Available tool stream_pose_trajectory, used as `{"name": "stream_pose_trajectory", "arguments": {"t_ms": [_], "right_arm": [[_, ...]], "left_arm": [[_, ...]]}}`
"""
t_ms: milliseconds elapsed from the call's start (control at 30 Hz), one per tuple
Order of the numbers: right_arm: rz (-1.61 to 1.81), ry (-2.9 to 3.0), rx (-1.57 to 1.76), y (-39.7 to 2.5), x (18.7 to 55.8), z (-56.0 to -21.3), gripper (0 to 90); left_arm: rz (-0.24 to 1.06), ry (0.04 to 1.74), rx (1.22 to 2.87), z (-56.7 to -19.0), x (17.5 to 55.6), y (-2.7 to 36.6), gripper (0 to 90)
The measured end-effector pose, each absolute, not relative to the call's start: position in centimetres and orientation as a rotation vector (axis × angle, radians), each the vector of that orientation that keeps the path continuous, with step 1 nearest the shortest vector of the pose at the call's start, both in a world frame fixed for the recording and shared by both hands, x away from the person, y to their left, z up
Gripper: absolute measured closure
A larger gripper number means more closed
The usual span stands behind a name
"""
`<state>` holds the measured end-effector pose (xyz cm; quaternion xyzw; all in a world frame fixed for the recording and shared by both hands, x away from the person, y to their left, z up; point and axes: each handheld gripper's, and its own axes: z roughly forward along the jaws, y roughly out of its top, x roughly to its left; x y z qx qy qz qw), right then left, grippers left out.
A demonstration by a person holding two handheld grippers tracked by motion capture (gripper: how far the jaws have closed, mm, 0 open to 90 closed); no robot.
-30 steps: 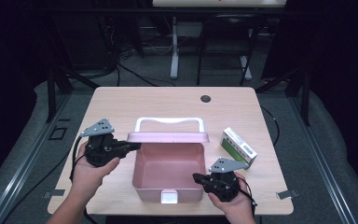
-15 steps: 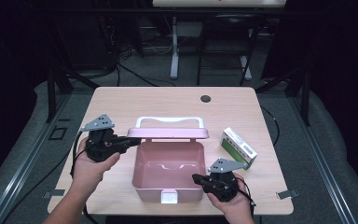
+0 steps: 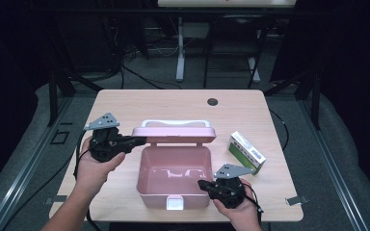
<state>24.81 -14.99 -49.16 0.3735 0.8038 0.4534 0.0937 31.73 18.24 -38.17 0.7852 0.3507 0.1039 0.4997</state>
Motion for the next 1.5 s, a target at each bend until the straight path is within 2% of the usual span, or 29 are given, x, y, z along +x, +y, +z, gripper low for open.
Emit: {"name": "stream_pose_trajectory", "arguments": {"t_ms": [1500], "right_arm": [[1.38, 2.362, 1.118, -13.7, 24.8, -50.1, 89.3]], "left_arm": [[0.277, 0.904, 1.884, -38.5, 34.2, 18.1, 89.0]]}}
